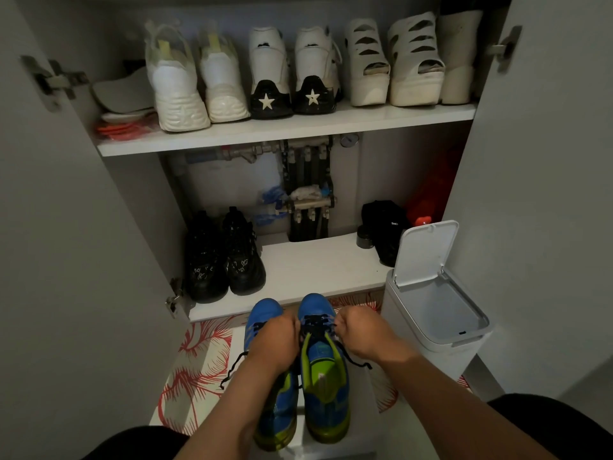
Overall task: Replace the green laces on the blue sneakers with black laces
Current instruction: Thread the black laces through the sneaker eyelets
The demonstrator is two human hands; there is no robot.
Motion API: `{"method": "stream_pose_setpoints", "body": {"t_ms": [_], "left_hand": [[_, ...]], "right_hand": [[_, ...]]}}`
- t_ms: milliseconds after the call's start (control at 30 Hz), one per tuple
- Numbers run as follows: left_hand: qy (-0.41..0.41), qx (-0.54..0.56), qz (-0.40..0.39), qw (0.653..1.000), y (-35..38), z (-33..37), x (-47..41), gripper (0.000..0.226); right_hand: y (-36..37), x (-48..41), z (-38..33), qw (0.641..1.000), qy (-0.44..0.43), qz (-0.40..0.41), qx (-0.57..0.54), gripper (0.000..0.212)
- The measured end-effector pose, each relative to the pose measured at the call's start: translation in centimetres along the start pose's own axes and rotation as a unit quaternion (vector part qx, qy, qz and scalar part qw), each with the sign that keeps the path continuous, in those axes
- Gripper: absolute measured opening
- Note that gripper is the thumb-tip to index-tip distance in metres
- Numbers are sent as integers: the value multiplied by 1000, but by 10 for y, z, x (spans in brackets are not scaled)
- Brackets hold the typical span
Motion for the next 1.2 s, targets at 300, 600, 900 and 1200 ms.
{"method": "stream_pose_setpoints", "body": {"t_ms": [300,600,900,1200], "left_hand": [[14,67,-83,994,3,3,11,37],[42,103,-58,992,3,3,20,31],[79,98,6,992,5,13,25,23],[88,55,-19,994,6,15,25,31]], "right_hand": [[8,11,-8,998,7,-42,43,55],[0,19,-14,994,-40,37,91,45],[23,14,-50,919,-158,28,361,28],[11,17,-41,954,-145,63,256,34]]}}
Point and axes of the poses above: each hand's wrist, its own x-axis away from the middle knuckle, its own y-axis out of the palm, z = x × y, the point moved 5 cm from there along -x, towards the middle knuckle, and after that the axes turned 7 degrees about -y, right-handed, at the moved point
